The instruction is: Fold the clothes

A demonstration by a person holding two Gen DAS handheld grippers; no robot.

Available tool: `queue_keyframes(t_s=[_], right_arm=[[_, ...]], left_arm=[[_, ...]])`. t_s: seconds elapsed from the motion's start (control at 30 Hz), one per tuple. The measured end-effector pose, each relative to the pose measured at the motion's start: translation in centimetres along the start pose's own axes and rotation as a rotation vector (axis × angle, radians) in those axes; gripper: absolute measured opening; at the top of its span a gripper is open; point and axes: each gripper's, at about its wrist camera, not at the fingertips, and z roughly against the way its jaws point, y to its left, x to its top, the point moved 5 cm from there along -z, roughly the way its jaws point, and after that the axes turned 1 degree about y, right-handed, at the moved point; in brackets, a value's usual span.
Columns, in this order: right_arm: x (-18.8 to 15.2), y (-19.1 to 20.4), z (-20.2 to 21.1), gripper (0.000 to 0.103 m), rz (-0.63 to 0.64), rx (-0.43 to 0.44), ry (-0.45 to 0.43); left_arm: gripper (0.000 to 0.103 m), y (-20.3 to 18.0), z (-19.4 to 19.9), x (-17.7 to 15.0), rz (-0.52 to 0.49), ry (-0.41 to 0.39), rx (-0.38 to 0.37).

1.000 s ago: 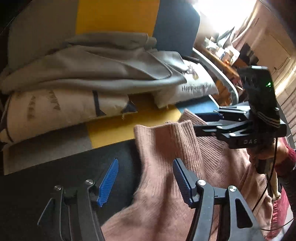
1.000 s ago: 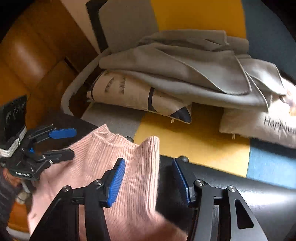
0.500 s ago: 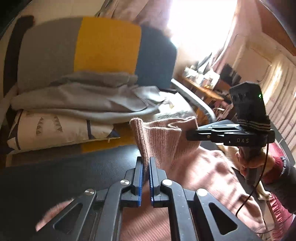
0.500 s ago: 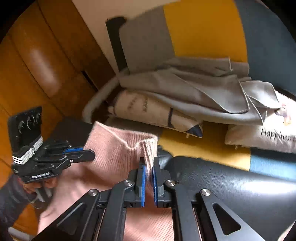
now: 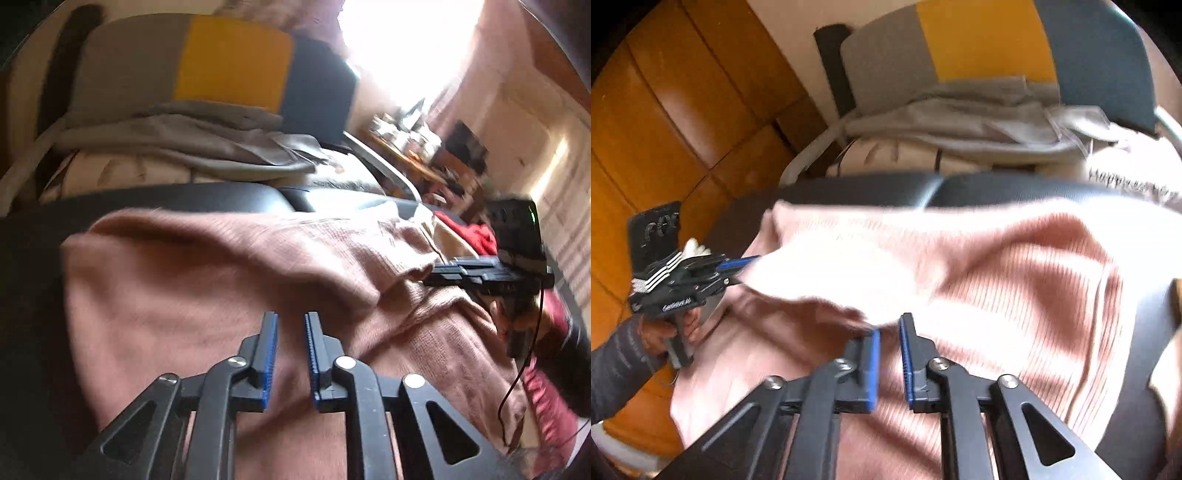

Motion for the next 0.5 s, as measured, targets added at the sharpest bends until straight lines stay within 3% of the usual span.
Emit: queue_keyframes(t_s=[0.07,0.17,0.23,0.37,0.5], right_arm=[[-0.6,0.1,0.9,0.031,0.001,-0.019,-0.013],[0.5,0.9,2.1,0.031,-0.005,-0.033,-0.078],[1.8,1.6,2.4,0.031,-0.006,-0.048,-0.126],[3.7,3.8,-0.1,0.044,0.033,-0.127,-0.133],[2.2,4.3,-4.0,0.052,0.102,-0.278,-0.039]], left_arm=[[0.018,0.7,1.3,0.1,0.073,-0.032,-0.008],[0.023,0.0,1.7,2.2,0.114,-0.094,-0.017],[0.026,-1.4,1.0,3.9,0.083,-0.108,0.010],[0.028,-4.7,-3.2,4.7,-0.028,-0.045,0.115],[0.030,-4.8,-6.9,2.0,-0.068,0.037,0.234]])
